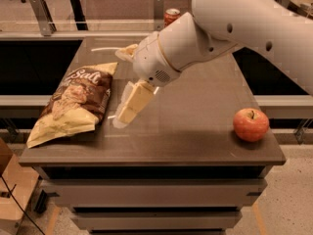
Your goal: Pick brown chip bag
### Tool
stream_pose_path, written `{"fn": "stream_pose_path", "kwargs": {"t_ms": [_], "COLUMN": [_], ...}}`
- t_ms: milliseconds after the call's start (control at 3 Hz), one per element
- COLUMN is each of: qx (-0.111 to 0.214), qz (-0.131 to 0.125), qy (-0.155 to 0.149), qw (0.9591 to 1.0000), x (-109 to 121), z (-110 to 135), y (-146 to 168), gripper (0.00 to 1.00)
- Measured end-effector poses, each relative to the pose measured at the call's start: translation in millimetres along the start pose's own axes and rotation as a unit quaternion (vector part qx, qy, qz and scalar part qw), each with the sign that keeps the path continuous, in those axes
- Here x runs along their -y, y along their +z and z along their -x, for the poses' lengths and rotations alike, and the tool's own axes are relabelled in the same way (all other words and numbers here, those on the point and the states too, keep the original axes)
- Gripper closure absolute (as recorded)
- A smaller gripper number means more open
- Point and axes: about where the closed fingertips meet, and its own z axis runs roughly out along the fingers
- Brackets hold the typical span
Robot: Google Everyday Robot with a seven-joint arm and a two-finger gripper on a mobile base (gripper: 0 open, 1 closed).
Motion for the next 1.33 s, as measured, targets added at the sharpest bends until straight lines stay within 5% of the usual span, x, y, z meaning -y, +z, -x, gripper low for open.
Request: {"fn": "stream_pose_path", "kwargs": {"t_ms": [667, 1333], "qx": [0.001, 0.009], "qz": [0.007, 0.027], "qy": [0.018, 0.038], "qw": [0.9998, 0.9989], "x": [18, 5], "z": [-9, -3], "y": [65, 88], "gripper": [0.0, 0.0]}}
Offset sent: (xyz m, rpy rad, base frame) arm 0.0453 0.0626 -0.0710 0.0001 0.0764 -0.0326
